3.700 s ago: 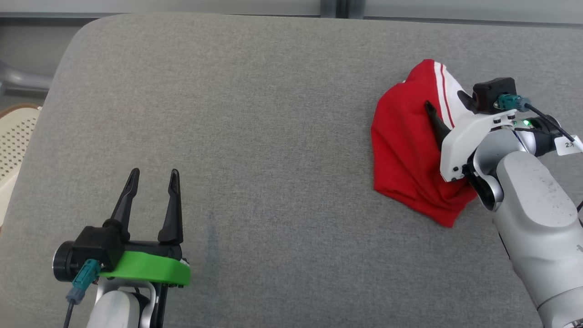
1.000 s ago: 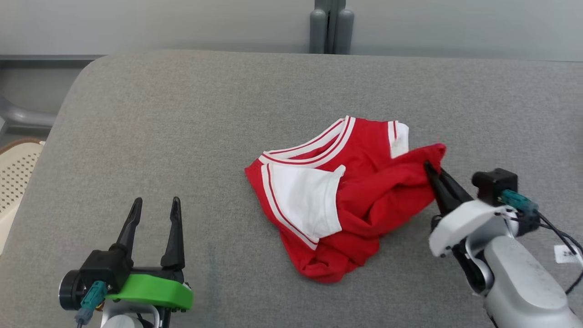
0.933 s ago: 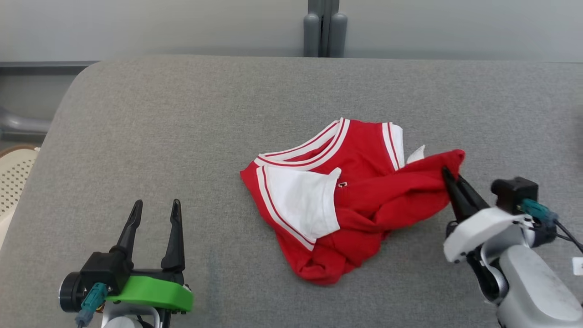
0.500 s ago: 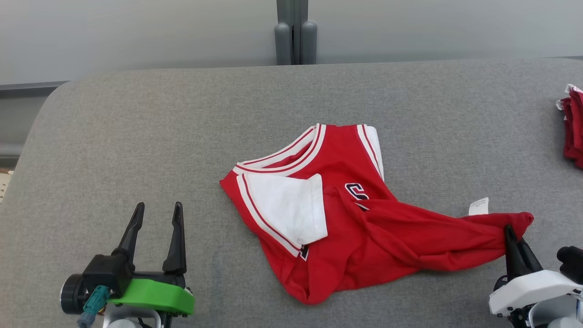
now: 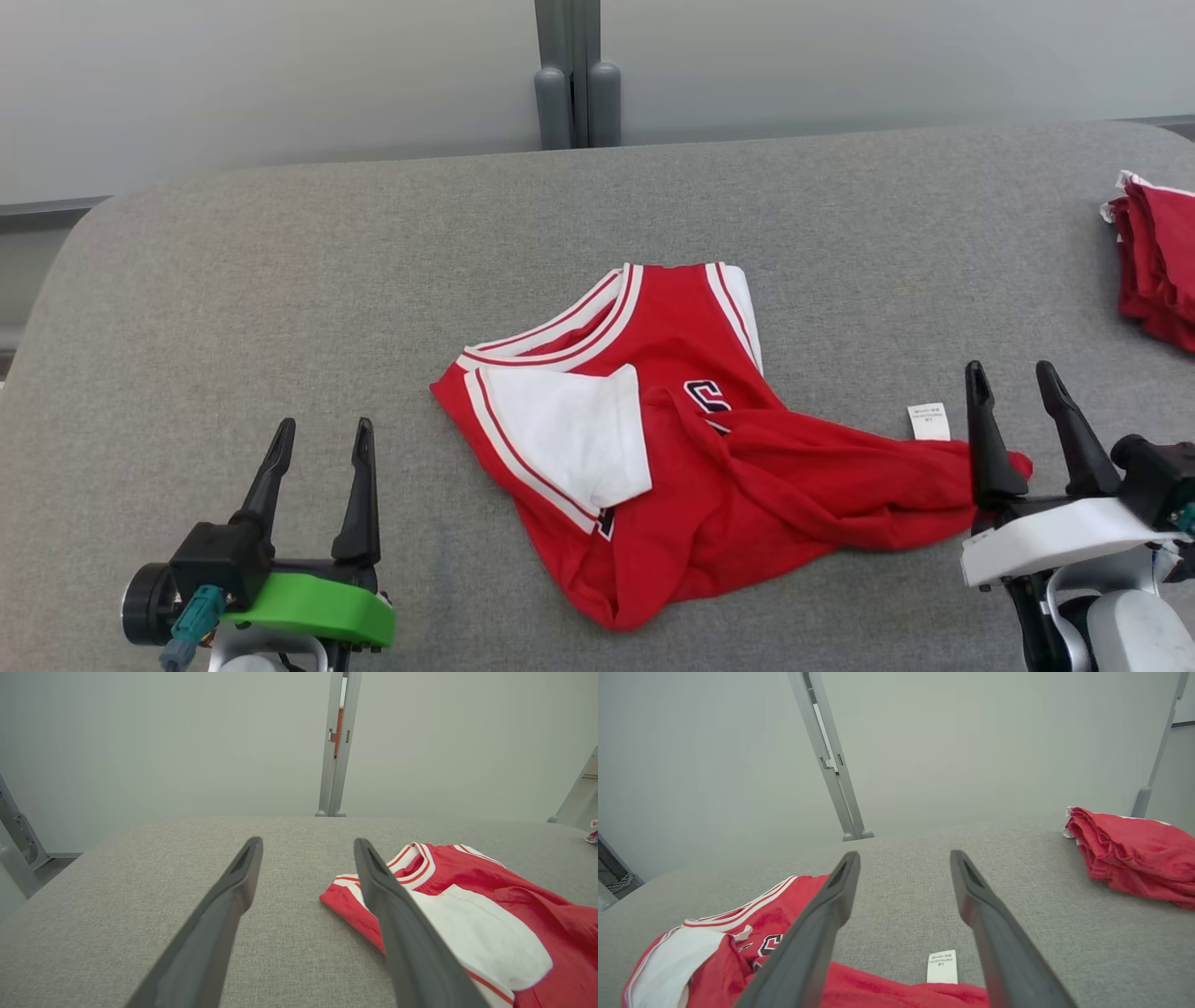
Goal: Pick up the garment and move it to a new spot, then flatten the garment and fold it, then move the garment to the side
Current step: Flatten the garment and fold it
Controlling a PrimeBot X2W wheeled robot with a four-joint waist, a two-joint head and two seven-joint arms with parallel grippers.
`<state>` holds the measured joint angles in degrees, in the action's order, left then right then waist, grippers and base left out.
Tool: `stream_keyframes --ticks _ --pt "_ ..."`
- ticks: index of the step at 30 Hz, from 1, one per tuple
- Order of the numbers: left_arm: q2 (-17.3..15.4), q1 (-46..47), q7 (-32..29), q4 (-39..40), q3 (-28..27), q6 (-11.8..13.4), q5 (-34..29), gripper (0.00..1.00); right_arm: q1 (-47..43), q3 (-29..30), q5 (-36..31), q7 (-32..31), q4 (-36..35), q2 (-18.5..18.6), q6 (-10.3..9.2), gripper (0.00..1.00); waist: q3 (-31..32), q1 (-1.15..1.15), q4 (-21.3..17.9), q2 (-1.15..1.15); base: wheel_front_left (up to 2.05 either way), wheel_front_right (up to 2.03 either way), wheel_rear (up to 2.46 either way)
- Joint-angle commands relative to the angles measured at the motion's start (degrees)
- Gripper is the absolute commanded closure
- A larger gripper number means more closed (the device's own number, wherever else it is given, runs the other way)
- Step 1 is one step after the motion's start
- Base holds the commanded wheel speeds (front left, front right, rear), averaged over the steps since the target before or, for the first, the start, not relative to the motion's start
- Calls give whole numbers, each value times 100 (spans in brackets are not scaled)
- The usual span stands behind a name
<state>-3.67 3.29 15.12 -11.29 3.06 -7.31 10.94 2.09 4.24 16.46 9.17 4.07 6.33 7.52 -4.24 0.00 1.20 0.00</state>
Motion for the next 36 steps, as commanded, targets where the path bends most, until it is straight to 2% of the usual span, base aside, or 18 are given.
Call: stream_keyframes --ticks 1,11,22,30,36 --pt "-72 95 2 -29 18 -23 -43 0 18 -68 -62 5 -86 -28 -7 0 -31 0 -37 0 0 0 0" --pt "-444 1341 -131 -527 613 -20 -77 0 18 -541 -230 12 -455 -148 -7 0 -379 0 -335 0 0 0 0" --pt "-1159 3161 -579 -1961 1635 -21 192 0 371 -571 -273 112 -320 -166 -7 0 -1133 0 -935 0 0 0 0" --pt "-1591 3509 -852 -2933 2621 -20 772 0 484 -483 -246 230 -129 -168 -7 0 -1334 0 -1145 0 0 0 0" --pt "-1806 3520 -1191 -3322 3318 -19 1374 0 556 -480 -250 271 -51 -140 -7 0 -1331 0 -1218 0 0 0 0"
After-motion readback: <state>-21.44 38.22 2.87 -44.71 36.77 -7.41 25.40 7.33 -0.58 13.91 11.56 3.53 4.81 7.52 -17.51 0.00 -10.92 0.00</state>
